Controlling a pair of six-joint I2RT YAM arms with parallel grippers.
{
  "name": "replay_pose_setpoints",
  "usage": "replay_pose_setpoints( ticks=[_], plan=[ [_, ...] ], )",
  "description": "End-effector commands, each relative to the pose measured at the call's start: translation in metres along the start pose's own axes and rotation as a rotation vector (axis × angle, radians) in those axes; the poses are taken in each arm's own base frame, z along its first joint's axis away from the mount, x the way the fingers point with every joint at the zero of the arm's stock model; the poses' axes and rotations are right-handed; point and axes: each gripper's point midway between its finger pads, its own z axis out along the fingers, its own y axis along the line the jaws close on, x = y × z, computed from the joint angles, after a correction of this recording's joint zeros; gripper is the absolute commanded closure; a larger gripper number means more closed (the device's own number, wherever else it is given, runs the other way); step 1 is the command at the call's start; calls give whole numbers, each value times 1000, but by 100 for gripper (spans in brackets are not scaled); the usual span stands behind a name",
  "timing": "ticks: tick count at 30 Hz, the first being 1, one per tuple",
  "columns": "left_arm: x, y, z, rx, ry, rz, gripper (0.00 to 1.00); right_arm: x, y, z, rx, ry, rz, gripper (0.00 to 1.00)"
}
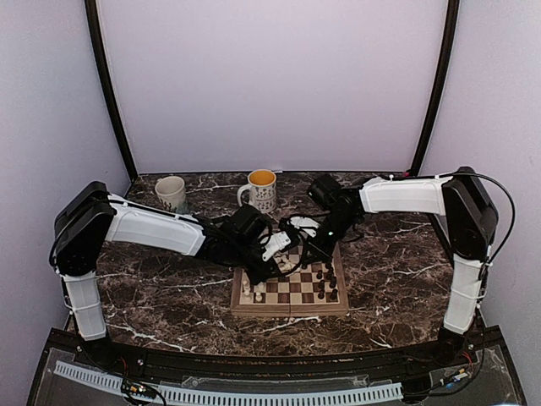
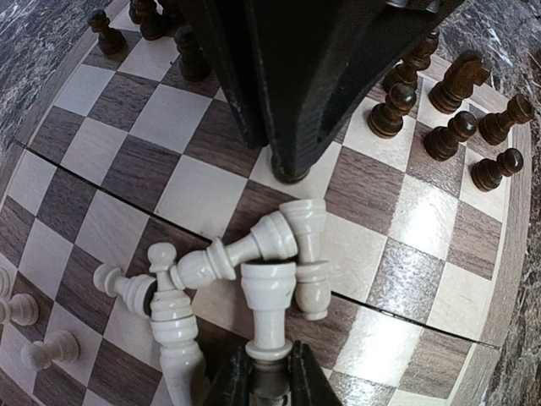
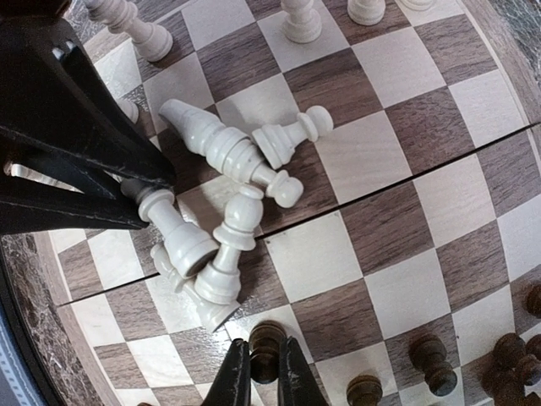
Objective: Set up the chess pieces on the board
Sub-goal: Move the pawn to e7.
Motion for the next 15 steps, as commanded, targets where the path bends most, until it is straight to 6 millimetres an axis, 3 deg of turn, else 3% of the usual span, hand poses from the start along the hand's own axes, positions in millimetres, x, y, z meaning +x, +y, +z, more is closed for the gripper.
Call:
replay_pose_setpoints(
  ticks=[1, 15],
  plan=[
    [-5, -1, -20, -12, -18, -3, 93, -6, -2, -14, 68, -2, -37, 93],
    [-3, -2, -23, -12, -18, -5, 93, 5, 2, -14, 106, 71, -86, 94]
  ],
)
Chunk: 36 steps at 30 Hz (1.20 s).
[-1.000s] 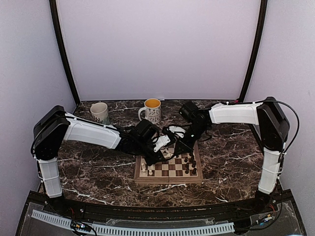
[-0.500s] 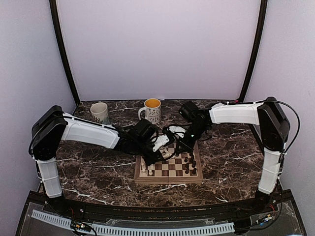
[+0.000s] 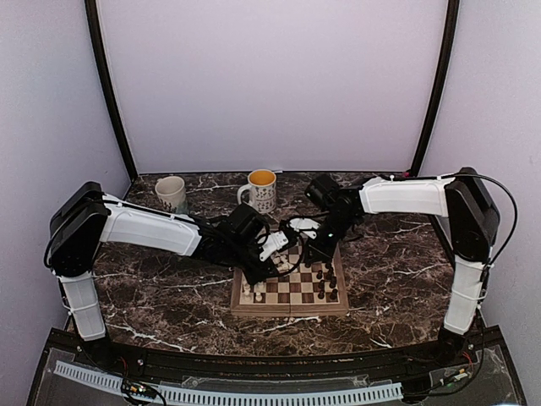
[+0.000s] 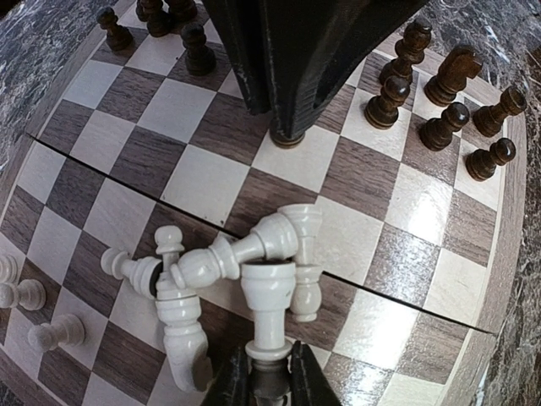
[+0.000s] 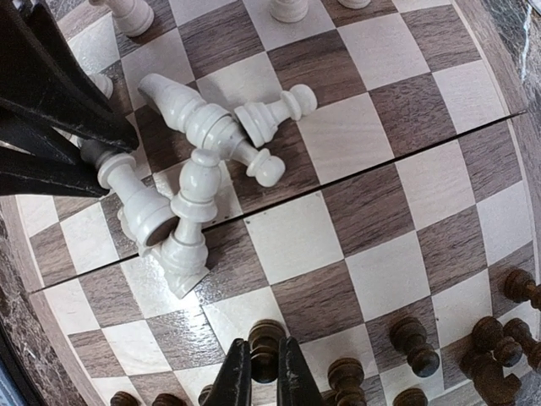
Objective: Set up the chess pieces on the board
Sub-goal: Move the pawn to e7.
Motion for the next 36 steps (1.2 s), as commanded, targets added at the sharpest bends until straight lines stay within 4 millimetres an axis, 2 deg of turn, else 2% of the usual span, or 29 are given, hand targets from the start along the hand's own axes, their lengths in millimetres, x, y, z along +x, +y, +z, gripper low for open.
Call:
replay_pose_setpoints(
  ticks=[1, 11, 36],
  plan=[
    [-6, -2, -15, -1, -24, -6, 93, 2, 6, -11, 18, 29, -36, 94],
    [-5, -3, -13, 2, -22, -9, 93, 5, 8, -17, 22, 41, -49, 94],
    [-5, -3, -13, 3, -25, -8, 93, 15, 10, -17, 24, 68, -65, 93]
  ],
)
